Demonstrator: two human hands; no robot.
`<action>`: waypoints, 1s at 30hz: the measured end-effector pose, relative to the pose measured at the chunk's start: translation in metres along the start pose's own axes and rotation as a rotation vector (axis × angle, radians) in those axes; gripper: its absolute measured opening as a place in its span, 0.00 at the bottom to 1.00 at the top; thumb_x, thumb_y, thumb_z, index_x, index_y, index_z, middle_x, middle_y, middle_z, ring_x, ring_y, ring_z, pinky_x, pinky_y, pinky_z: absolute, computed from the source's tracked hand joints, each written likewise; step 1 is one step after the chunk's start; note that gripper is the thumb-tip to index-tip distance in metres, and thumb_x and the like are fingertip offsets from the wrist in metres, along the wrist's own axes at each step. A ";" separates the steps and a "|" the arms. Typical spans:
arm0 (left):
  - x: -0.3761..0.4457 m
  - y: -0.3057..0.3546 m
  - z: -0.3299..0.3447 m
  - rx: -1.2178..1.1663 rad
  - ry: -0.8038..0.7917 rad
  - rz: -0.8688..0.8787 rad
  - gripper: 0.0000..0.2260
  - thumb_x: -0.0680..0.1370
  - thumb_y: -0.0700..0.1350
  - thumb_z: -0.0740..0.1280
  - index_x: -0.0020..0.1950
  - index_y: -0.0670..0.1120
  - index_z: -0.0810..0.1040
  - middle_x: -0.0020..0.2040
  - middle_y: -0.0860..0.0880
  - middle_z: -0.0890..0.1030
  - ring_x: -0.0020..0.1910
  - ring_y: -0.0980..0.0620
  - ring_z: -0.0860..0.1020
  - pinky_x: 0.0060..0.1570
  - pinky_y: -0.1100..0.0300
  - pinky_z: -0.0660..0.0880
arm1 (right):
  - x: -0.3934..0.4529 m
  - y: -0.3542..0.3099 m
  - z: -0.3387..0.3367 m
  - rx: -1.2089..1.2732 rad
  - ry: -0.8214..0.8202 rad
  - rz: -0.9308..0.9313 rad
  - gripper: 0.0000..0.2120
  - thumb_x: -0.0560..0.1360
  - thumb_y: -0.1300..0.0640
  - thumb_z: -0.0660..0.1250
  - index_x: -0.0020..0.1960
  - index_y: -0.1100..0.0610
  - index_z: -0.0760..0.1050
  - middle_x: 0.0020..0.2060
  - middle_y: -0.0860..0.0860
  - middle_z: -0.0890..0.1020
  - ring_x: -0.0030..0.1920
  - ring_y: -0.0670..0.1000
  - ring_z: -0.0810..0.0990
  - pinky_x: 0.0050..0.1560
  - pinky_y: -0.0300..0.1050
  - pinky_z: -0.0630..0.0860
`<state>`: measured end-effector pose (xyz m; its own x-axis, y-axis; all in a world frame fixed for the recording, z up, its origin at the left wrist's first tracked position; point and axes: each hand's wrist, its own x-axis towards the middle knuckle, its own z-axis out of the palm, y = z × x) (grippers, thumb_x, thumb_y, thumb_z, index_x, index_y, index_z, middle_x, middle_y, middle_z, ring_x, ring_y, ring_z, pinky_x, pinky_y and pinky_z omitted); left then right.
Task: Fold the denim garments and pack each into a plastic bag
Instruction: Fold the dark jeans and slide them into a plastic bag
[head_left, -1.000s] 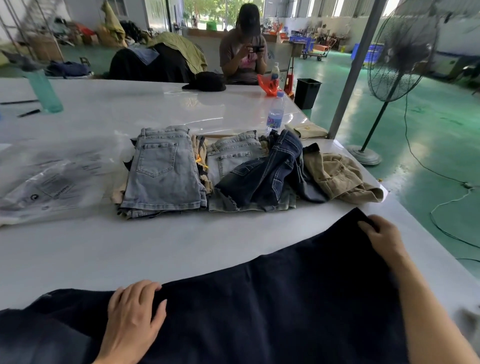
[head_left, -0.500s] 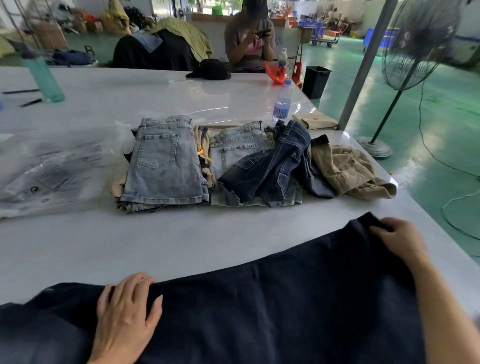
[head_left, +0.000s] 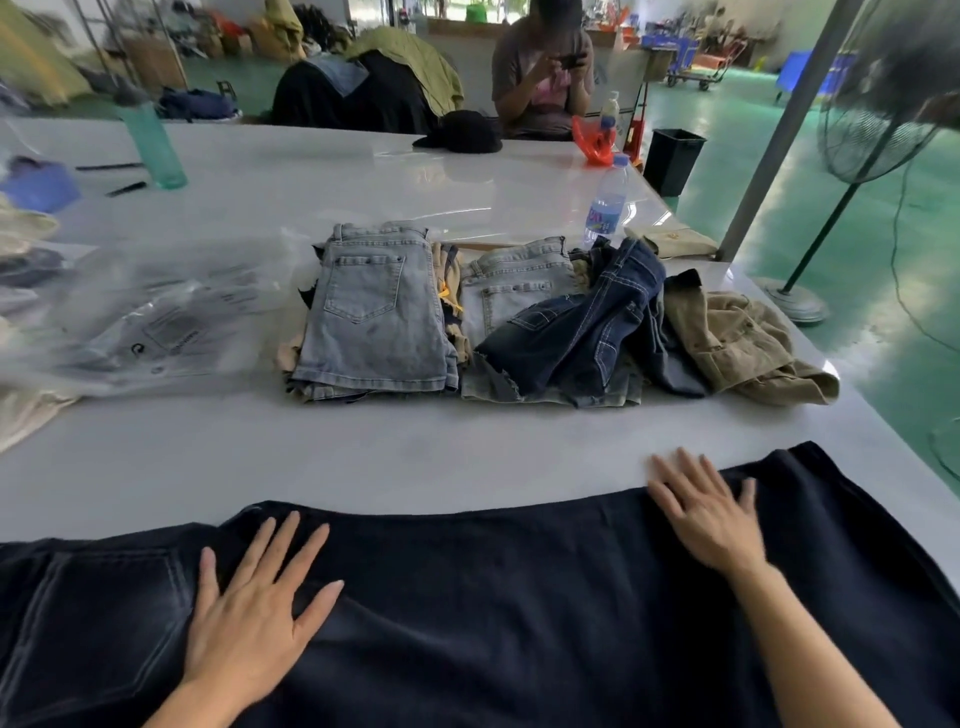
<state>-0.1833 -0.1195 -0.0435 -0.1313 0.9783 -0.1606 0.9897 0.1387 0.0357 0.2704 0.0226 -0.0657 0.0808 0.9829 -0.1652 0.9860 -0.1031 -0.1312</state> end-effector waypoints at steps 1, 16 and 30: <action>0.000 -0.004 0.002 -0.010 0.023 0.006 0.42 0.69 0.72 0.27 0.75 0.55 0.54 0.76 0.53 0.55 0.75 0.53 0.51 0.71 0.38 0.47 | 0.007 0.015 -0.006 0.040 -0.013 0.104 0.27 0.78 0.34 0.43 0.76 0.36 0.46 0.77 0.42 0.44 0.76 0.46 0.40 0.74 0.62 0.35; 0.063 -0.025 -0.009 -0.019 0.405 0.150 0.16 0.57 0.42 0.82 0.36 0.48 0.78 0.35 0.53 0.79 0.36 0.47 0.81 0.49 0.34 0.69 | -0.031 0.063 -0.017 -0.026 0.243 0.348 0.29 0.79 0.38 0.44 0.78 0.46 0.48 0.77 0.46 0.50 0.77 0.48 0.42 0.70 0.71 0.38; 0.163 -0.168 0.081 -0.041 0.240 -0.058 0.12 0.73 0.47 0.56 0.30 0.53 0.71 0.33 0.53 0.70 0.36 0.50 0.72 0.39 0.52 0.69 | -0.044 0.092 -0.013 0.038 0.037 0.433 0.28 0.78 0.34 0.40 0.76 0.38 0.44 0.77 0.44 0.41 0.76 0.44 0.37 0.71 0.64 0.34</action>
<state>-0.3667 0.0040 -0.1558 -0.2022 0.9764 0.0755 0.9777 0.1967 0.0739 0.3598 -0.0284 -0.0575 0.4917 0.8524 -0.1780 0.8540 -0.5120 -0.0930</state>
